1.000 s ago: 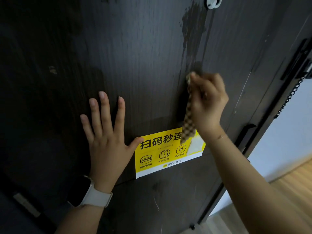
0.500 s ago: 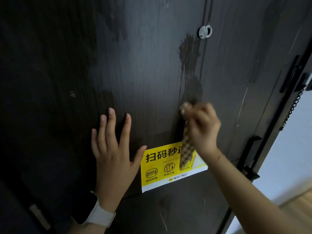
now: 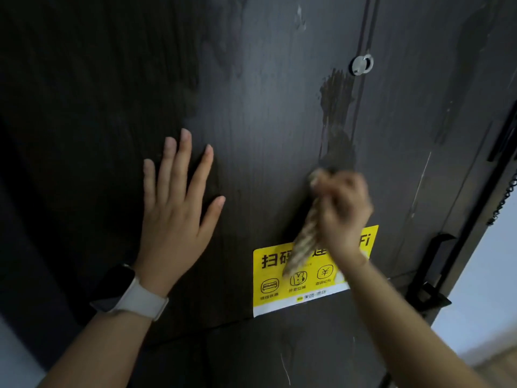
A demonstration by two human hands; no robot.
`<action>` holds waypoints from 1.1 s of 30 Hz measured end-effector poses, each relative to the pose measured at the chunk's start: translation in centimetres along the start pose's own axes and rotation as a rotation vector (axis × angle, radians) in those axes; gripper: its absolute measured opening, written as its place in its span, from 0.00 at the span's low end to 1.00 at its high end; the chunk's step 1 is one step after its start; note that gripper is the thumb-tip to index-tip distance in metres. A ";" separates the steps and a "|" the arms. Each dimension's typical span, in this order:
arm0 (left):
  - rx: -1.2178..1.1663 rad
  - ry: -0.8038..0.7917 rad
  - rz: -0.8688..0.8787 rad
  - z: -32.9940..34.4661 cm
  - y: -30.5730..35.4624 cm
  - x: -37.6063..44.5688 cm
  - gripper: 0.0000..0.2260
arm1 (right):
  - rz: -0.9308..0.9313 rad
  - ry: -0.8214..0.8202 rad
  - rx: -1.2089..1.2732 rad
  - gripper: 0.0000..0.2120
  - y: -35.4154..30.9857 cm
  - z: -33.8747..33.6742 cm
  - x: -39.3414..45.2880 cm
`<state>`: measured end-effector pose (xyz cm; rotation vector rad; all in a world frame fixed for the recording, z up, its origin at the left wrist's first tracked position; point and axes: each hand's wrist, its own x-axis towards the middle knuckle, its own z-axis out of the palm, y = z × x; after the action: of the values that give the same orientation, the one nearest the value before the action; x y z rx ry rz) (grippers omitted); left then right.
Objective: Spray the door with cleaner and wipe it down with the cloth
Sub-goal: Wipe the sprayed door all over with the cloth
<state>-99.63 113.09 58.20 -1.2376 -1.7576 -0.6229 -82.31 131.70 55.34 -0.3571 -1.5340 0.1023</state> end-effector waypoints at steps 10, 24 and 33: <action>-0.001 0.022 0.025 -0.2 -0.1 -0.1 0.29 | -0.408 -0.504 0.115 0.12 -4.5 3.7 -8.8; 0.038 0.077 0.059 0.0 -0.3 -0.2 0.28 | -0.206 -0.085 0.062 0.05 -6.5 4.4 -0.6; 0.060 0.066 0.072 0.0 -0.6 -0.3 0.28 | 0.066 0.134 -0.038 0.05 -1.4 -0.2 6.4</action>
<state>-100.13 112.72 58.03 -1.2202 -1.6578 -0.5590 -82.01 132.19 61.88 -0.4365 -1.3931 0.0994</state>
